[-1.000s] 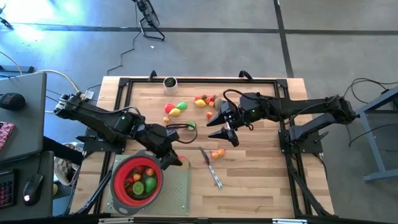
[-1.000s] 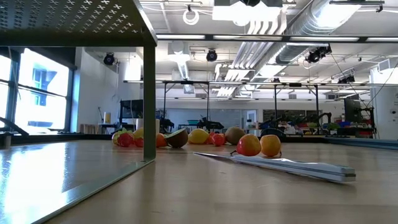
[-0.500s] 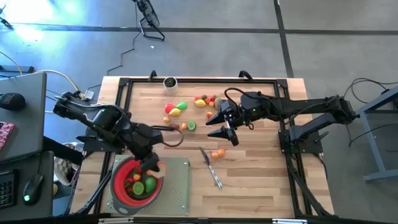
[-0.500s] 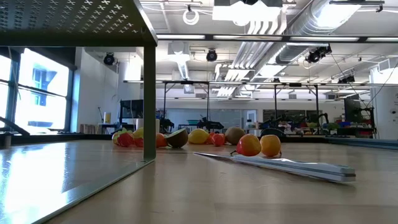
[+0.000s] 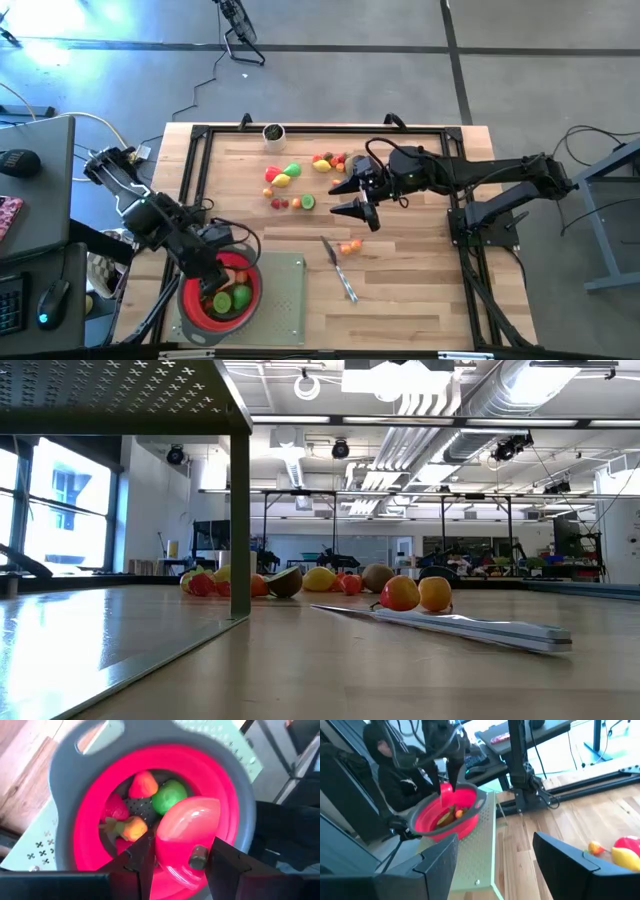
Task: Pick & Place Fruit
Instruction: Put the half apple into the red strainer bowl on the shelf, then put the table knife on the shelf
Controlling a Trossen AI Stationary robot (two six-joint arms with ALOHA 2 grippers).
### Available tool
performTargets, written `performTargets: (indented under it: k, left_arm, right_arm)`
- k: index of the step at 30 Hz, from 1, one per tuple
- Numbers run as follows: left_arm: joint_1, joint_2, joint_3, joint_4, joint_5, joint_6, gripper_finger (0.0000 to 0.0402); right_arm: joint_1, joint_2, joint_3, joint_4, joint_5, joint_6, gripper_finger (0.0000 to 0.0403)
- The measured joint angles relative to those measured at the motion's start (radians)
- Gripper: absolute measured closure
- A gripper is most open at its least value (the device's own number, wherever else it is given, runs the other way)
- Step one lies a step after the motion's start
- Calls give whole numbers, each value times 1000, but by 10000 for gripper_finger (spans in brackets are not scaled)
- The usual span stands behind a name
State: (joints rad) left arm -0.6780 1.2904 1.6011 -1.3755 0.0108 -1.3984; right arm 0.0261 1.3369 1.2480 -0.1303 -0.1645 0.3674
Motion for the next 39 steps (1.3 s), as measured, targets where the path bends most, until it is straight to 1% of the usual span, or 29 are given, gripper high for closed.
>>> performTargets:
  k: [5,7,11,16,18,21,25,29,34,39]
  left_arm:
    - [2,1,-13,3,10,5,270]
    - [4,1,-19,4,34,5,267]
    - [3,1,-27,1,63,5,241]
    - [4,1,-27,0,58,7,199]
    - [4,1,-27,0,52,4,192]
    - [4,1,-27,1,42,2,191]
    - [4,1,-27,39,10,8,212]
    - [3,-3,-27,86,-43,35,254]
    - [4,-30,-27,196,-206,192,313]
    - [4,-83,-27,284,-340,312,368]
  right_arm:
    - [-2,0,0,10,9,0,153]
    - [-2,0,0,8,9,0,153]
    - [-2,0,0,8,7,1,153]
    - [-2,0,0,7,6,1,153]
    - [-2,0,0,7,6,1,153]
    - [-2,0,0,7,6,1,153]
    - [-2,0,0,7,-1,2,153]
    - [-2,0,0,6,-75,22,153]
    - [-2,0,0,-14,-152,55,153]
    - [0,0,0,-52,-150,58,153]
